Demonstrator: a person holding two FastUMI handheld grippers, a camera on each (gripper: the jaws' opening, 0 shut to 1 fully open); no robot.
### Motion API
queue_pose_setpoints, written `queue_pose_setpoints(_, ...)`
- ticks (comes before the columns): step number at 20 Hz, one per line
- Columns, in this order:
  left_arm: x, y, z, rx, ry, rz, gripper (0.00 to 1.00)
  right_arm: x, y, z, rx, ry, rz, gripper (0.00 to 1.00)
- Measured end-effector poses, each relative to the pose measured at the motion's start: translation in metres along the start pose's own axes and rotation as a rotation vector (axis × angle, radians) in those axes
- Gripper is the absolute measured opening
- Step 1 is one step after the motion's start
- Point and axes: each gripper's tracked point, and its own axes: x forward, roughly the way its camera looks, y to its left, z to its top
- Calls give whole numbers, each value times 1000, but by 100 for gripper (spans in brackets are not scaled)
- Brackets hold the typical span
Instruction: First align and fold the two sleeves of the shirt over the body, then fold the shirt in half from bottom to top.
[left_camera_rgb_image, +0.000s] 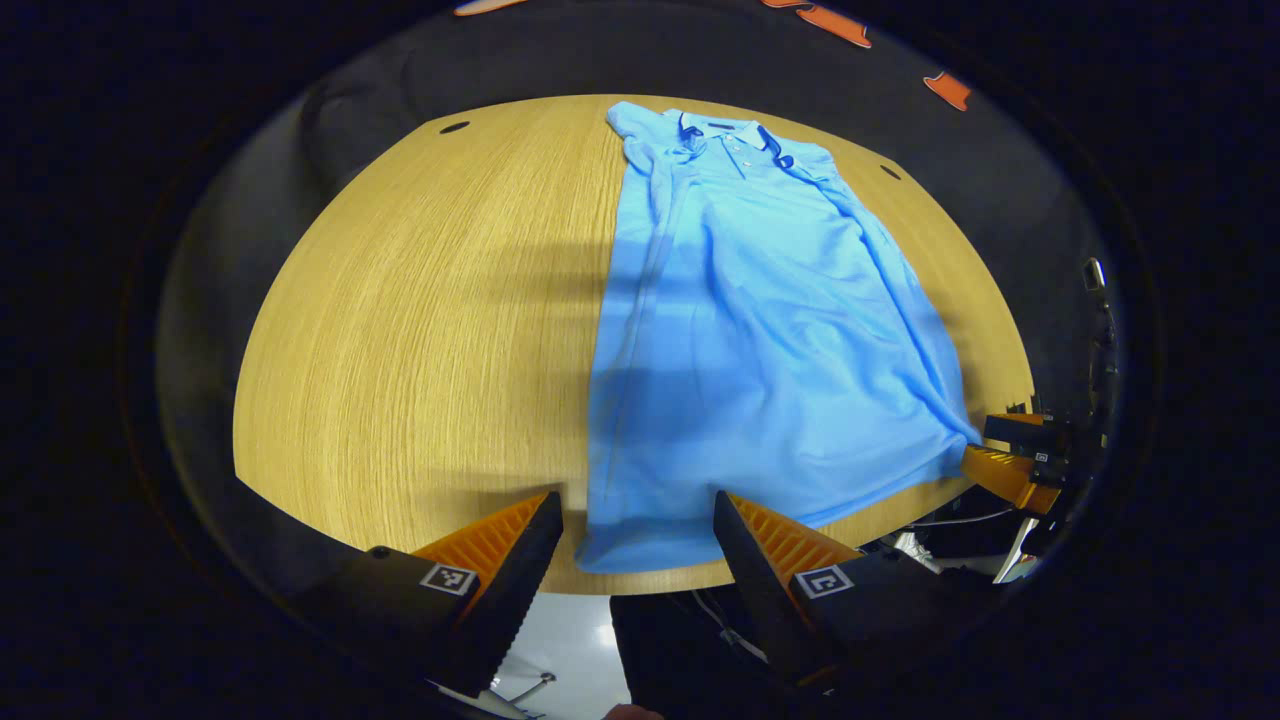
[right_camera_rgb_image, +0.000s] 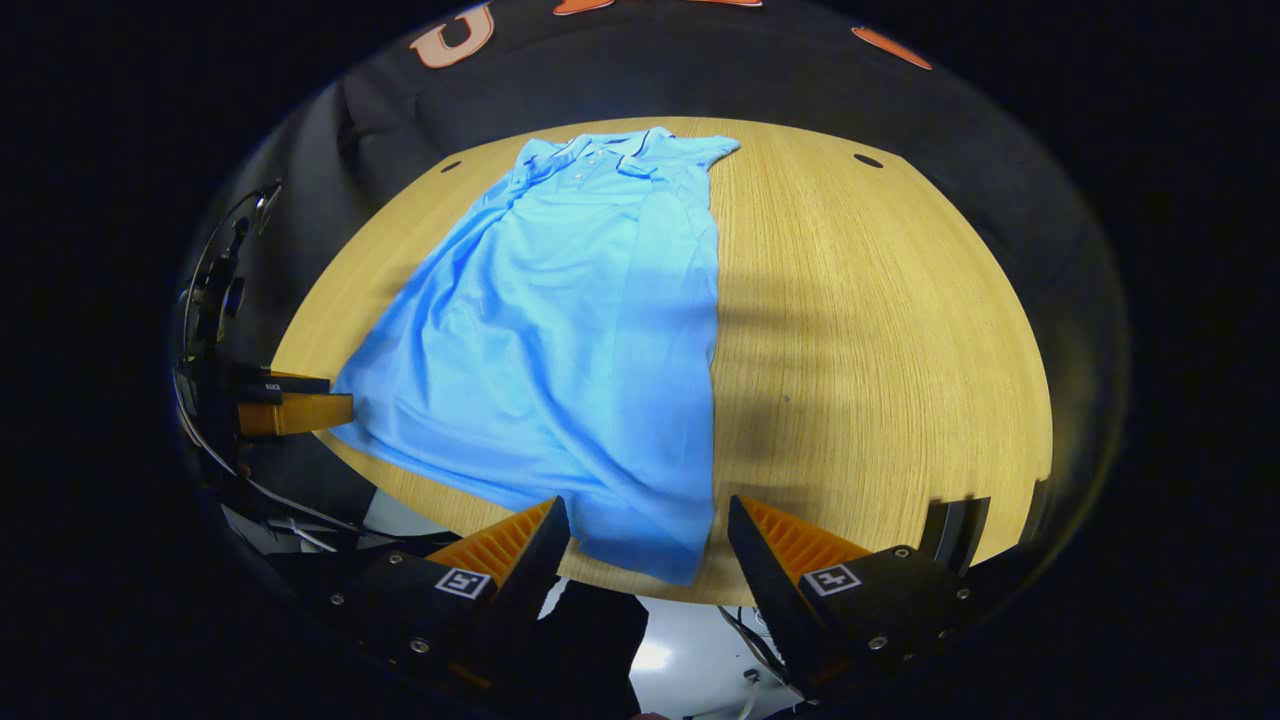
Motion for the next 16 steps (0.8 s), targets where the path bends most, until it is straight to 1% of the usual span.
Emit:
queue_pose_setpoints(3, 7, 1, -5, 7, 7, 27, 100, 4, 4, -7, 5, 19, -10, 98)
queue_pose_setpoints(4, 4, 1, -6, 14, 1, 33, 99, 6, 5, -4, -2, 3, -12, 98)
queue_pose_setpoints(6, 5, 2, -5, 29, -7, 59, 98, 8, 3, -4, -26, -4, -40, 98)
queue_pose_setpoints(7, 7, 0, -3, 22, -18, 65, 98, 10, 1, -3, -40, -14, -69, 97)
queue_pose_setpoints(8, 7, -2, -3, 16, -25, 69, 100, 11, 2, 0, -53, -33, -77, 95)
queue_pose_setpoints(9, 7, -6, 0, 21, -39, 69, 99, 14, 7, 4, -55, -53, -77, 93)
queue_pose_setpoints(10, 11, -9, 1, 31, -46, 66, 99, 16, 9, 6, -51, -60, -78, 92)
queue_pose_setpoints(11, 11, -11, 3, 35, -49, 67, 100, 16, 9, 6, -42, -59, -81, 89)
queue_pose_setpoints(12, 11, -13, 3, 34, -60, 63, 96, 17, 8, 8, -30, -60, -86, 76)
queue_pose_setpoints(13, 9, -16, 3, 37, -68, 64, 89, 17, 6, 10, -21, -61, -90, 75)
queue_pose_setpoints(14, 11, -20, 2, 48, -81, 55, 82, 18, 4, 14, -11, -67, -95, 60)
queue_pose_setpoints(15, 12, -24, 2, 60, -90, 49, 72, 19, 3, 16, 2, -75, -97, 51)
queue_pose_setpoints(16, 13, -29, 6, 72, -111, 45, 63, 20, 1, 18, 15, -89, -98, 34)
